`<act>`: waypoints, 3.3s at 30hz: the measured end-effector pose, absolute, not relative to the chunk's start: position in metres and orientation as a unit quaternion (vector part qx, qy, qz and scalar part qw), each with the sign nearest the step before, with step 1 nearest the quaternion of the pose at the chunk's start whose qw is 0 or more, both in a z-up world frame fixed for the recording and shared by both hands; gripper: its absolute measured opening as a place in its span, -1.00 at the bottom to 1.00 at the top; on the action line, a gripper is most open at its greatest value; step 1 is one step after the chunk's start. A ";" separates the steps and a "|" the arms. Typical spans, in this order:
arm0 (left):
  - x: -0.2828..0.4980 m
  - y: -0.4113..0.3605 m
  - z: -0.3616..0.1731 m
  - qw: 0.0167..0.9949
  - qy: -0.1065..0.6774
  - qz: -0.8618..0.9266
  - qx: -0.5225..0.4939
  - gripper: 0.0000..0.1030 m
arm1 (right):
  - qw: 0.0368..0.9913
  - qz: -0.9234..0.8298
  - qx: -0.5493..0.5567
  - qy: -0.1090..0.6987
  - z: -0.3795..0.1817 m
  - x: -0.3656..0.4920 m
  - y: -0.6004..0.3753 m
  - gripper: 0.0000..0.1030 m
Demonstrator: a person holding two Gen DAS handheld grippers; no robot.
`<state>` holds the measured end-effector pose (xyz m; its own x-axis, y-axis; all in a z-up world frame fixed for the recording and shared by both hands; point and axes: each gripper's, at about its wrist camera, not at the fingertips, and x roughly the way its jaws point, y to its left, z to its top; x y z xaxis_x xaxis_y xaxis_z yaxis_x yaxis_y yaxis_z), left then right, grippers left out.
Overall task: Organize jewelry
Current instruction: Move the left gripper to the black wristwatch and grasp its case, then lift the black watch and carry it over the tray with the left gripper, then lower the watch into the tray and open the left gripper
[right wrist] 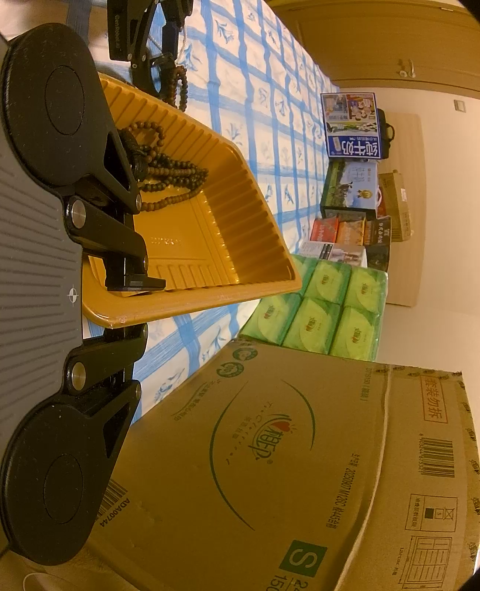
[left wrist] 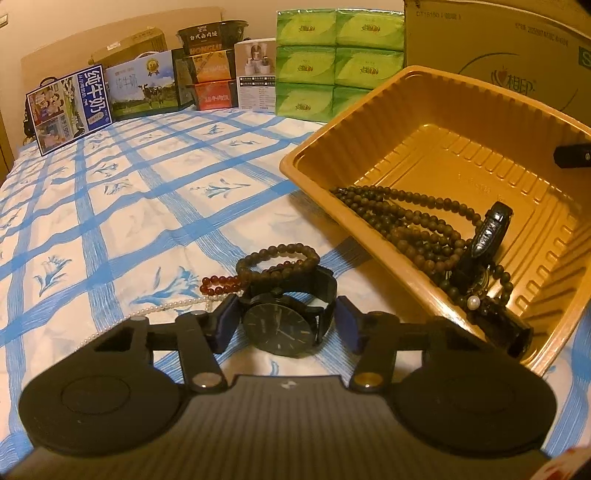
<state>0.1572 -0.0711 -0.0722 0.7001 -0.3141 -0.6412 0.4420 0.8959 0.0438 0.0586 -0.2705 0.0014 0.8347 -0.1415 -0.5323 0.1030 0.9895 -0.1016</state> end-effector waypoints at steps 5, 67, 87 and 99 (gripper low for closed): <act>0.154 -0.070 -0.071 0.915 0.328 -0.210 0.106 -0.17 | 0.957 -0.064 -0.034 0.280 0.002 0.058 -0.271 -0.89; 0.104 -0.137 -0.005 0.879 0.274 -0.382 0.084 -0.19 | 0.958 -0.063 -0.036 0.278 0.005 0.058 -0.265 -0.89; 0.112 -0.150 -0.015 0.862 0.284 -0.410 0.096 -0.18 | 0.958 -0.063 -0.037 0.278 0.006 0.058 -0.263 -0.89; 0.113 -0.145 -0.012 0.870 0.278 -0.396 0.093 -0.16 | 0.958 -0.063 -0.036 0.278 0.004 0.058 -0.262 -0.89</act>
